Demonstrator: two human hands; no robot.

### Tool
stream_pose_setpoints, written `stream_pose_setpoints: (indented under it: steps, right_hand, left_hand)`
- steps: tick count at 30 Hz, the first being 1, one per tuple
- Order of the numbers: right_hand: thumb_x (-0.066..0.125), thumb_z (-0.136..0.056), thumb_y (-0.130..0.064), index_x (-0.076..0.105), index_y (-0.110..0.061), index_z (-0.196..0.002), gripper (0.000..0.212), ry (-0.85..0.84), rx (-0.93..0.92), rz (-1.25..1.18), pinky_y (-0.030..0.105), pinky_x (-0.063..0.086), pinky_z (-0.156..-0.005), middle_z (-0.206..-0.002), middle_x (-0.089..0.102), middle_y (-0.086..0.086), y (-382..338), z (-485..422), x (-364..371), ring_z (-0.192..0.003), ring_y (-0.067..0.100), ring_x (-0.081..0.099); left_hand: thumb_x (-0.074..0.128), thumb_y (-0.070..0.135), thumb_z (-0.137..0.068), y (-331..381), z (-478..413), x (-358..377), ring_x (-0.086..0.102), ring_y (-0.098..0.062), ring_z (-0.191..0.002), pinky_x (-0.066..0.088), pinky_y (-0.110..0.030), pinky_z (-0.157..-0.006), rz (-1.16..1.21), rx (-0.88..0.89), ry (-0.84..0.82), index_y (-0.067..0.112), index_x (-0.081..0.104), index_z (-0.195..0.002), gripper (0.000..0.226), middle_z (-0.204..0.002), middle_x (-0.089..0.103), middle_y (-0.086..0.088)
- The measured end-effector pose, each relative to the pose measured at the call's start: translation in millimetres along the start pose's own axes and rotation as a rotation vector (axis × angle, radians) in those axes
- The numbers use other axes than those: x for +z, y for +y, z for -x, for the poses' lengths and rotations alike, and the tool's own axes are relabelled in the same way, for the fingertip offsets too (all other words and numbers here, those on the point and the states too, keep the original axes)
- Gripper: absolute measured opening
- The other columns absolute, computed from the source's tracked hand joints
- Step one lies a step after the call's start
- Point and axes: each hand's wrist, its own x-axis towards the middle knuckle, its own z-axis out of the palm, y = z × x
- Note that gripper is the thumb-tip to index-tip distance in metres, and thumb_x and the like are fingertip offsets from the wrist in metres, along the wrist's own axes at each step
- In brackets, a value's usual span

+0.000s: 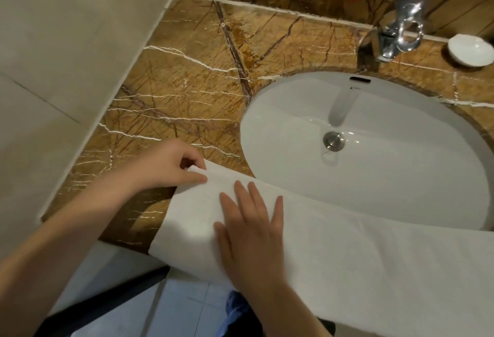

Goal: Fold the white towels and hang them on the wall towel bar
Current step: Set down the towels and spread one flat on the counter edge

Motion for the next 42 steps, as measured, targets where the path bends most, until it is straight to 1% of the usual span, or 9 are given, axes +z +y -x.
stream_pose_setpoints:
  steps: [2, 5, 9, 15, 20, 30, 35, 39, 42]
  right_hand:
    - [0.039, -0.084, -0.037, 0.064, -0.029, -0.113, 0.039, 0.087, 0.038, -0.060, 0.052, 0.041, -0.101, -0.125, 0.061, -0.001, -2, -15, -4, -0.117, 0.020, 0.055]
    - [0.049, -0.086, -0.031, 0.064, -0.025, -0.107, 0.027, 0.183, 0.062, -0.168, 0.041, 0.040, -0.089, -0.109, 0.063, -0.002, -6, -42, -8, -0.101, 0.021, 0.057]
    - [0.049, -0.092, -0.045, 0.057, -0.029, -0.122, 0.035, -0.082, 0.103, -0.254, 0.036, 0.027, -0.085, -0.116, 0.056, -0.003, -12, -71, -11, -0.113, 0.020, 0.046]
    - [0.055, -0.090, -0.043, 0.062, -0.026, -0.105, 0.024, -0.072, 0.090, -0.297, 0.035, 0.028, -0.081, -0.109, 0.053, -0.001, -17, -85, -10, -0.108, 0.022, 0.044]
    - [0.058, -0.087, -0.045, 0.059, -0.029, -0.081, 0.018, -0.097, 0.014, -0.357, 0.035, 0.036, -0.070, -0.079, 0.057, -0.010, -8, -86, -13, -0.086, 0.018, 0.056]
    - [0.058, -0.089, -0.035, 0.056, -0.024, -0.083, 0.013, -0.055, -0.008, -0.293, 0.036, 0.042, -0.068, -0.085, 0.062, -0.003, 0, -97, -12, -0.083, 0.024, 0.057]
    - [0.064, -0.084, -0.033, 0.063, -0.020, -0.087, 0.014, 0.035, -0.045, -0.372, 0.035, 0.041, -0.066, -0.085, 0.049, -0.004, -5, -103, -3, -0.086, 0.023, 0.052]
    - [0.064, -0.081, -0.030, 0.058, -0.021, -0.083, 0.011, 0.011, -0.094, -0.403, 0.036, 0.042, -0.066, -0.084, 0.057, -0.002, -9, -106, 0, -0.083, 0.021, 0.051]
    - [0.065, -0.080, -0.030, 0.058, -0.022, -0.086, 0.012, 0.012, -0.083, -0.370, 0.037, 0.042, -0.068, -0.086, 0.060, -0.002, -13, -107, 2, -0.085, 0.023, 0.053]
  left_hand:
    - [0.081, 0.024, -0.072, -5, 5, 5, 0.058, 0.000, -0.062, 0.043, -0.021, -0.057, 0.133, -0.040, 0.088, 0.040, 0.068, -0.068, 0.021, -0.063, 0.065, 0.020]
    - [0.071, 0.023, -0.083, -2, 11, 13, 0.067, -0.015, -0.074, 0.051, -0.034, -0.069, 0.336, -0.095, 0.167, 0.023, 0.077, -0.077, 0.009, -0.077, 0.074, 0.001]
    - [0.057, 0.024, -0.092, 4, 20, 20, 0.069, -0.028, -0.086, 0.053, -0.036, -0.076, 0.696, -0.221, 0.201, 0.013, 0.076, -0.089, 0.022, -0.089, 0.074, -0.012]
    - [0.055, 0.024, -0.094, 3, 31, 29, 0.070, -0.026, -0.088, 0.053, -0.038, -0.083, 0.888, -0.264, 0.204, 0.015, 0.076, -0.092, 0.023, -0.092, 0.075, -0.010]
    - [0.065, 0.011, -0.086, 1, 34, 35, 0.071, -0.015, -0.083, 0.056, -0.024, -0.075, 0.907, -0.251, 0.275, 0.018, 0.075, -0.089, 0.013, -0.089, 0.075, -0.003]
    - [0.076, 0.005, -0.075, -4, 34, 45, 0.067, -0.017, -0.097, 0.055, -0.034, -0.086, 0.875, -0.344, 0.376, 0.026, 0.069, -0.095, 0.030, -0.106, 0.071, -0.006]
    - [0.071, -0.001, -0.079, -4, 37, 50, 0.068, -0.015, -0.095, 0.054, -0.026, -0.081, 0.744, -0.222, 0.471, 0.008, 0.066, -0.113, 0.036, -0.107, 0.070, -0.005]
    - [0.063, 0.014, -0.071, -7, 43, 52, 0.069, -0.010, -0.092, 0.053, -0.023, -0.076, 0.816, -0.140, 0.471, 0.027, 0.067, -0.102, 0.034, -0.100, 0.073, 0.007]
    - [0.059, 0.019, -0.074, -6, 46, 59, 0.063, -0.012, -0.102, 0.052, -0.035, -0.087, 0.530, -0.126, 0.582, 0.029, 0.067, -0.110, 0.038, -0.110, 0.069, 0.008]
